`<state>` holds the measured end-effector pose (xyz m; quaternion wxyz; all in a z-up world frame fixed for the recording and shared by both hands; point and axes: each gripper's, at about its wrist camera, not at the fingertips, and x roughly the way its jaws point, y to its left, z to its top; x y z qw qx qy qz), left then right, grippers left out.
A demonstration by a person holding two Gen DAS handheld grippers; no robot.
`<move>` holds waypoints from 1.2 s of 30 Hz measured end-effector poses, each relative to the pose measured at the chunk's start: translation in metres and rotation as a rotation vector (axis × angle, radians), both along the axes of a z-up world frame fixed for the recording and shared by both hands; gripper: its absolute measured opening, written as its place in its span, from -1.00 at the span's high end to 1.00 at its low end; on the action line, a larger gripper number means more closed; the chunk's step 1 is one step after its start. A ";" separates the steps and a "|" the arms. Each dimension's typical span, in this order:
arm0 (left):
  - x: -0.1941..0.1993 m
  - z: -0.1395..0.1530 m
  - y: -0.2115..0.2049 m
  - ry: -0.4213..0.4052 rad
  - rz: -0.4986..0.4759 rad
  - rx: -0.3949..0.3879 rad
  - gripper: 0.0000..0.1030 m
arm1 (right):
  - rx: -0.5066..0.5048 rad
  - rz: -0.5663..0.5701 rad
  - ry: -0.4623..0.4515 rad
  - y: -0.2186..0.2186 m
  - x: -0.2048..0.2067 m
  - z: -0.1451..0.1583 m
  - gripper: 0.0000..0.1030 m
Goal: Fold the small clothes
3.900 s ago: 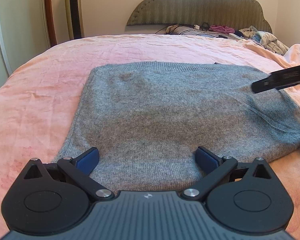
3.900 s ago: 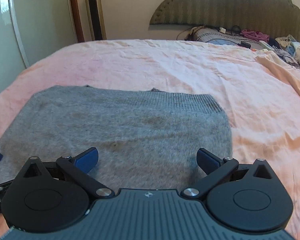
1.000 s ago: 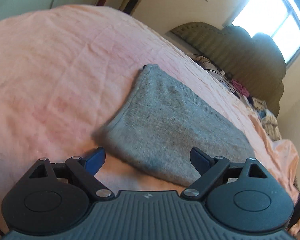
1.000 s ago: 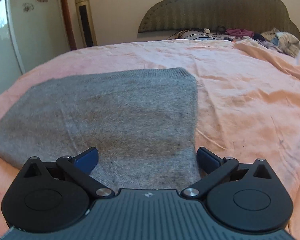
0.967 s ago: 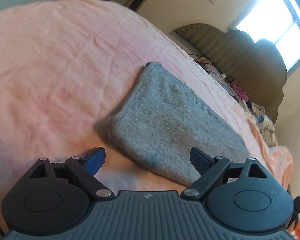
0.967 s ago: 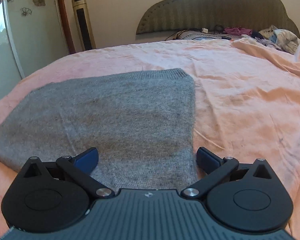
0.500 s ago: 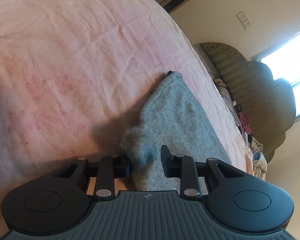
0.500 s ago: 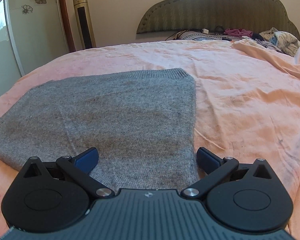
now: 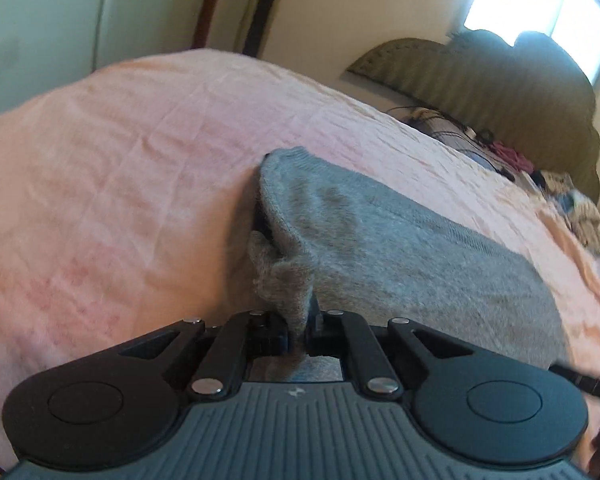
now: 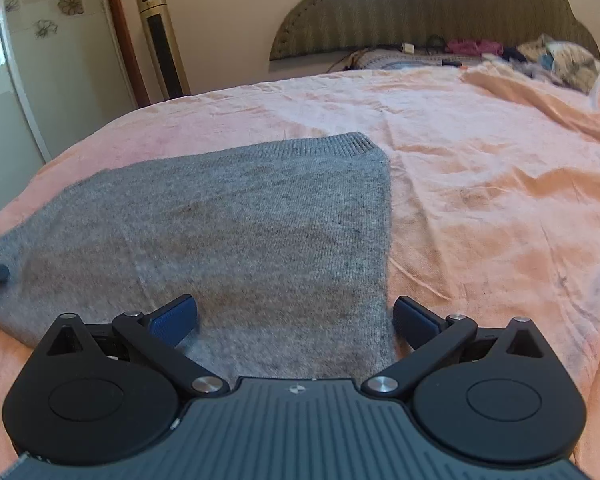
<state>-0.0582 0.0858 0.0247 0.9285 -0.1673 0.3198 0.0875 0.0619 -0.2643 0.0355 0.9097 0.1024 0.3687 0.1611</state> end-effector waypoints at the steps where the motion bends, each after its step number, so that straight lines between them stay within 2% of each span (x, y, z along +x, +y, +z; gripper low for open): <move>1: 0.000 0.001 -0.010 -0.006 -0.032 0.061 0.87 | 0.070 0.000 0.015 0.000 0.007 0.011 -1.00; 3: -0.001 -0.001 -0.032 -0.021 -0.092 0.211 0.87 | 0.186 0.044 0.047 0.007 0.026 0.029 -1.00; 5: -0.004 -0.006 -0.049 -0.025 -0.141 0.322 0.87 | 0.280 0.122 0.107 0.027 0.051 0.038 -1.00; 7: -0.005 -0.010 -0.054 -0.017 -0.164 0.357 0.87 | 0.352 0.214 0.196 0.057 0.077 0.039 -1.00; 9: -0.005 -0.010 -0.051 -0.014 -0.167 0.354 0.87 | 0.382 0.297 0.272 0.095 0.098 0.036 -1.00; 15: -0.007 -0.009 -0.053 -0.036 -0.192 0.383 0.87 | 0.276 0.498 0.348 0.217 0.129 0.040 -1.00; 19: -0.010 -0.010 -0.059 -0.058 -0.231 0.409 0.87 | 0.111 0.559 0.371 0.287 0.141 0.031 -0.99; 21: -0.009 -0.010 -0.059 -0.059 -0.239 0.403 0.87 | 0.006 0.582 0.373 0.314 0.145 0.024 -0.83; 23: -0.009 -0.012 -0.057 -0.057 -0.240 0.398 0.87 | -0.110 0.625 0.348 0.333 0.143 0.017 -0.47; 25: -0.009 -0.014 -0.056 -0.052 -0.240 0.395 0.87 | -0.183 0.637 0.318 0.344 0.143 0.014 -0.37; 27: -0.008 -0.016 -0.055 -0.048 -0.241 0.390 0.87 | -0.195 0.636 0.311 0.346 0.145 0.015 -0.30; 29: -0.007 -0.018 -0.055 -0.044 -0.243 0.392 0.87 | -0.224 0.641 0.277 0.346 0.145 0.014 0.18; 30: -0.008 -0.018 -0.055 -0.045 -0.245 0.394 0.87 | -0.231 0.652 0.258 0.344 0.145 0.013 0.33; 31: -0.007 -0.018 -0.055 -0.044 -0.247 0.399 0.87 | -0.223 0.661 0.253 0.340 0.147 0.012 0.60; 36: -0.008 -0.013 -0.063 -0.047 -0.264 0.422 0.87 | -0.051 0.662 0.281 0.301 0.163 0.014 0.71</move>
